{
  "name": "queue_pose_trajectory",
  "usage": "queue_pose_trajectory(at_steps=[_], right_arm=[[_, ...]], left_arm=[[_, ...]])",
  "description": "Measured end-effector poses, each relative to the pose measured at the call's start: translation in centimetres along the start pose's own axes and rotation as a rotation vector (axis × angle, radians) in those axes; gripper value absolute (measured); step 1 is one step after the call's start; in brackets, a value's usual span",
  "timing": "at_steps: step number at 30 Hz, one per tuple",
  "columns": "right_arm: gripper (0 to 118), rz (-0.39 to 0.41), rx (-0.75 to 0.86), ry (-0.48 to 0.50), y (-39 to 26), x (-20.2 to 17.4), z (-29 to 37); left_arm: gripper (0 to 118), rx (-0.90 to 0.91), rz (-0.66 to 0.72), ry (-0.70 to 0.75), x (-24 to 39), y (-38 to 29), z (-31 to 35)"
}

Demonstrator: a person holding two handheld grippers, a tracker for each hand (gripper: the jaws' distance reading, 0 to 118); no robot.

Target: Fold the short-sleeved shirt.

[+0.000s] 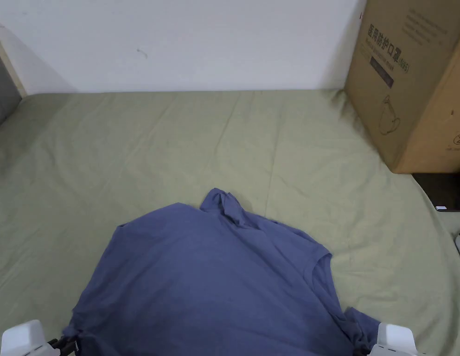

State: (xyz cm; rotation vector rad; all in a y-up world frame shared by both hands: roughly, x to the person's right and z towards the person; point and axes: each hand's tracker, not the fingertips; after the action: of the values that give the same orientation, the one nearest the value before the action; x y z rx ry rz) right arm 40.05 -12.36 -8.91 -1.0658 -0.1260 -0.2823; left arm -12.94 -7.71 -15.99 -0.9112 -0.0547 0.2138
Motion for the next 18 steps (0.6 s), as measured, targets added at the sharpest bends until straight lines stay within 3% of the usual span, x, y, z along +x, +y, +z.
queue_pose_trajectory(at_steps=[2,9,13,18], right_arm=[[9,0.049,0.04,-0.059,0.2,-1.0,1.0],[9,0.0,0.235,0.05,3.1,-1.2,6.5],[9,0.058,0.38,0.073,7.4,-2.8,9.7],[9,0.075,0.537,0.133,13.6,-4.5,12.7]], left_arm=[[4,0.008,0.016,-0.004,-0.2,0.2,0.3],[4,0.094,0.099,-0.082,-0.7,2.5,2.4],[4,0.176,0.103,-0.129,0.4,6.6,4.4],[4,0.282,0.089,-0.162,2.2,13.1,6.2]])
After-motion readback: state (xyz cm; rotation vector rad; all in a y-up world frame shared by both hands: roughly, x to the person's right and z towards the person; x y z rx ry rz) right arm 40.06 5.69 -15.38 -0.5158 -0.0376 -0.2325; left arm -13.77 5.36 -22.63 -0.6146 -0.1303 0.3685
